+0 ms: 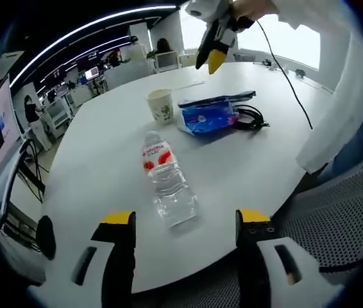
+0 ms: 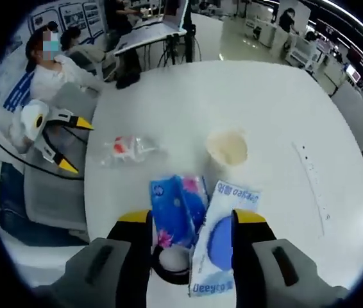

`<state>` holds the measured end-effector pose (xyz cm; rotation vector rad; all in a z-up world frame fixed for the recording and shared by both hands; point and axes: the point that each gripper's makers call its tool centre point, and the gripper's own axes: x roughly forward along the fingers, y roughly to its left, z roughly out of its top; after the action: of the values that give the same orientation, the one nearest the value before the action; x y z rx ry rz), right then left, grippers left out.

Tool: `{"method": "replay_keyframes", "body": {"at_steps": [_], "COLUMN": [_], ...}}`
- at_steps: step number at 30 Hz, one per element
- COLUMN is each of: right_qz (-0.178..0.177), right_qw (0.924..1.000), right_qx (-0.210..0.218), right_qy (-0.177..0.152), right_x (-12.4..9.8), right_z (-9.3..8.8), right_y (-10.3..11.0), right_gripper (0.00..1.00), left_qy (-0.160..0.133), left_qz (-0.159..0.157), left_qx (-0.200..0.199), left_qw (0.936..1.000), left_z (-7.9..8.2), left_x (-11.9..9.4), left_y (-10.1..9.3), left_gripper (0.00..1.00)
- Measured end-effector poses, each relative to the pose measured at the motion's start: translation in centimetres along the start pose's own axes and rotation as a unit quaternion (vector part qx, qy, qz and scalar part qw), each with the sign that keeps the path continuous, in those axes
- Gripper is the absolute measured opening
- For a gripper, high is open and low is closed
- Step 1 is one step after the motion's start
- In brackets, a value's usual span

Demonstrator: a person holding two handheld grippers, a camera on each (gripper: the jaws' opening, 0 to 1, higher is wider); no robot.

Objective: Arrange the tabletop items into an orderly group along one side of the table until the central work area is clear of visible clutter.

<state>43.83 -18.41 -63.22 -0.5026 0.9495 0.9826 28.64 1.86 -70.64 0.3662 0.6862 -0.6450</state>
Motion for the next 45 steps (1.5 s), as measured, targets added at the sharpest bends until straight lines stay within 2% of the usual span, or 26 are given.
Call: {"method": "replay_keyframes", "body": {"at_steps": [5, 7, 9, 10, 12, 15, 21, 25, 27, 30, 34, 39, 41, 43, 45], "right_qz": [-0.004, 0.002, 0.010, 0.007, -0.003, -0.004, -0.015, -0.023, -0.028, -0.034, -0.036, -0.039, -0.035, -0.034, -0.036], "right_qw": [0.9963, 0.9909, 0.9818, 0.9805, 0.9803, 0.9740, 0.9649, 0.9559, 0.9549, 0.9529, 0.9440, 0.9447, 0.9410, 0.9345, 0.9320], "right_qx": [0.062, 0.091, 0.122, 0.123, 0.122, 0.144, 0.180, 0.209, 0.213, 0.223, 0.249, 0.251, 0.259, 0.271, 0.278], "right_qy": [-0.060, -0.100, -0.145, -0.153, -0.155, -0.175, -0.191, -0.205, -0.205, -0.203, -0.213, -0.208, -0.215, -0.228, -0.229], "right_x": [-2.1, -3.0, -4.1, -4.4, -5.0, -5.5, -6.2, -6.7, -6.9, -7.0, -7.3, -7.4, -7.6, -7.7, -7.8], "right_z": [-1.1, -1.2, -1.2, -1.5, -2.7, -3.7, -5.6, -7.0, -8.0, -9.2, -10.9, -13.0, -13.5, -13.9, -14.4], "right_y": [0.4, 0.9, 1.7, 1.9, 2.7, 3.5, 3.3, 3.2, 3.3, 3.4, 3.6, 3.9, 4.1, 4.0, 4.1], "right_gripper": [0.46, 0.46, 0.47, 0.47, 0.48, 0.49, 0.51, 0.53, 0.54, 0.55, 0.57, 0.60, 0.62, 0.63, 0.65], "left_qy": [0.002, 0.002, 0.002, 0.003, 0.008, 0.013, 0.022, 0.027, 0.029, 0.031, 0.033, 0.041, 0.035, 0.021, 0.019], "left_qz": [-0.002, -0.002, -0.003, -0.004, -0.005, -0.007, -0.011, -0.009, -0.005, 0.000, 0.008, 0.030, 0.026, 0.008, -0.003], "left_qx": [-0.009, -0.011, -0.011, -0.010, -0.007, -0.004, 0.001, 0.001, -0.001, -0.009, -0.018, -0.062, -0.071, -0.078, -0.081], "left_qw": [1.0000, 0.9999, 0.9999, 0.9999, 0.9999, 0.9999, 0.9997, 0.9996, 0.9996, 0.9995, 0.9993, 0.9968, 0.9965, 0.9967, 0.9966], "left_z": [-0.1, -0.1, -0.1, -0.2, -0.3, -0.5, -0.8, -1.0, -1.1, -1.2, -1.3, -2.0, -1.8, -1.2, -1.0], "left_x": [0.1, 0.1, 0.1, 0.1, 0.2, 0.3, 0.4, 0.4, 0.4, 0.4, 0.3, 0.3, 0.3, 0.5, 0.6], "left_y": [0.1, 0.1, 0.0, 0.0, -0.1, -0.3, -0.5, -0.4, -0.2, 0.0, 0.5, 1.7, 1.5, 0.8, 0.3], "left_gripper": [0.64, 0.64, 0.64, 0.64, 0.64, 0.64, 0.64, 0.64, 0.64, 0.64, 0.64, 0.66, 0.67, 0.69, 0.70]}}
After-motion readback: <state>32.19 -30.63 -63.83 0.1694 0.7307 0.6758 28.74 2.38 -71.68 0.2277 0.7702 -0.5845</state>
